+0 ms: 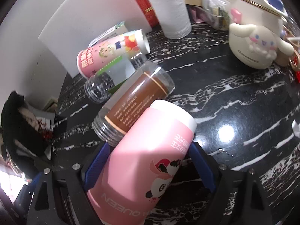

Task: Flip cup upside down
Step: 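Move the right gripper to the pink panda cup and close around it, then lift the pink cup with the right gripper and rotate it, then grasp the pink cup with the left gripper while the right gripper holds it, then rotate the pink cup with the left gripper so its rim faces down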

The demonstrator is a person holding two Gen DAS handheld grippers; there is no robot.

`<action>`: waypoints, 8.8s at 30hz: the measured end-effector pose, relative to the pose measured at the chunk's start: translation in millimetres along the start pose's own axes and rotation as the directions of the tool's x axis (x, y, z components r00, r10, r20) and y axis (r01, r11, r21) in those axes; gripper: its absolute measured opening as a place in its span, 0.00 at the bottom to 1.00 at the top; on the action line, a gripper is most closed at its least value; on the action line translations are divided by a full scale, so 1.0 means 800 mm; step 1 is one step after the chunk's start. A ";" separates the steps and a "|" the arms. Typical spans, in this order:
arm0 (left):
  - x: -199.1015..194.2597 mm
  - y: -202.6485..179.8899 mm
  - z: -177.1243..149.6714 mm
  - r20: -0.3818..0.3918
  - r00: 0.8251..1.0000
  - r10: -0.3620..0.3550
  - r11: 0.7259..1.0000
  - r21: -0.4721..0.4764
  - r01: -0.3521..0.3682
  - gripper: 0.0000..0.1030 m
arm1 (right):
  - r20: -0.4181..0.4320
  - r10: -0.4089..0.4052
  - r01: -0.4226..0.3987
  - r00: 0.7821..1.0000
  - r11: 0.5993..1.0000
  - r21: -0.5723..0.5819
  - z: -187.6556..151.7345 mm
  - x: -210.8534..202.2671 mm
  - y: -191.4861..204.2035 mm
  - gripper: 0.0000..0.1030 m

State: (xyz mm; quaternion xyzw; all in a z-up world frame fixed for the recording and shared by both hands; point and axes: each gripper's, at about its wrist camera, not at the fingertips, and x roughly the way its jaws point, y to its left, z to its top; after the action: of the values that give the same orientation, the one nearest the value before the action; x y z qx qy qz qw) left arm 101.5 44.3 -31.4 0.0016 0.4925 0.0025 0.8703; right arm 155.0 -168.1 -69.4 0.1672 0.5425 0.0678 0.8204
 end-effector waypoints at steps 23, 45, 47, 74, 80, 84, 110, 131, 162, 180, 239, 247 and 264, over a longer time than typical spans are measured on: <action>-0.016 -0.011 -0.020 -0.021 0.999 0.028 0.999 0.017 -0.027 0.90 | -0.169 0.123 -0.155 0.978 0.969 -0.192 -0.027 -0.003 0.022 0.72; -0.051 0.012 -0.047 -0.006 0.998 0.067 0.997 -0.033 -0.067 0.90 | -0.230 0.188 -0.250 0.955 0.925 -0.284 -0.044 -0.016 0.052 0.71; -0.054 0.020 -0.053 -0.005 0.997 0.081 0.996 -0.045 -0.081 0.90 | -0.248 0.187 -0.257 0.951 0.921 -0.293 -0.049 -0.013 0.056 0.71; -0.080 0.046 -0.100 -0.018 0.994 0.105 0.988 -0.107 -0.107 0.90 | -0.361 0.103 -0.240 0.927 0.902 -0.360 -0.105 0.006 0.087 0.73; -0.083 0.049 -0.104 -0.014 0.995 0.103 0.988 -0.113 -0.104 0.90 | -0.396 0.034 -0.211 0.918 0.885 -0.414 -0.119 0.025 0.104 0.72; -0.081 0.055 -0.107 -0.019 0.995 0.101 0.988 -0.119 -0.102 0.90 | -0.363 0.038 -0.209 0.931 0.872 -0.443 -0.121 0.016 0.105 0.71; -0.075 0.067 -0.122 -0.039 0.993 0.110 0.984 -0.138 -0.115 0.90 | -0.353 0.002 -0.161 0.936 0.893 -0.421 -0.137 0.019 0.107 0.72; -0.100 0.058 -0.120 -0.008 0.994 0.107 0.985 -0.135 -0.107 0.90 | -0.241 0.083 -0.178 0.967 0.894 -0.411 -0.117 -0.023 0.108 0.87; -0.050 -0.161 -0.059 -0.126 0.988 -0.093 0.991 0.086 0.104 0.90 | -0.041 0.012 -0.022 0.999 0.965 -0.262 -0.103 -0.138 -0.078 0.87; 0.007 -0.161 -0.072 -0.278 0.959 -0.048 0.996 0.055 0.065 0.90 | -0.101 0.047 -0.067 0.994 0.978 -0.197 -0.111 -0.105 -0.111 0.87; -0.079 -0.088 -0.008 0.112 0.987 -0.114 0.993 0.047 0.110 0.67 | -0.172 0.073 -0.120 0.982 0.951 -0.285 -0.117 -0.061 -0.054 0.87; -0.055 -0.067 0.003 0.222 0.973 -0.063 0.998 0.023 0.060 0.67 | -0.189 0.077 -0.132 0.979 0.946 -0.297 -0.115 -0.047 -0.043 0.87; -0.025 -0.054 -0.065 0.414 0.908 0.064 0.998 -0.023 -0.059 0.67 | -0.152 0.142 -0.186 0.978 0.924 -0.334 -0.117 -0.039 -0.020 0.87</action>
State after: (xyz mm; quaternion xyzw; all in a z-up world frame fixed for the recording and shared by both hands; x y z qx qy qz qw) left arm 46.7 1.3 -41.3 0.0132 0.2963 0.0320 0.9545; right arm 56.3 -173.7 -81.5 0.0607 0.5564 0.2408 0.7929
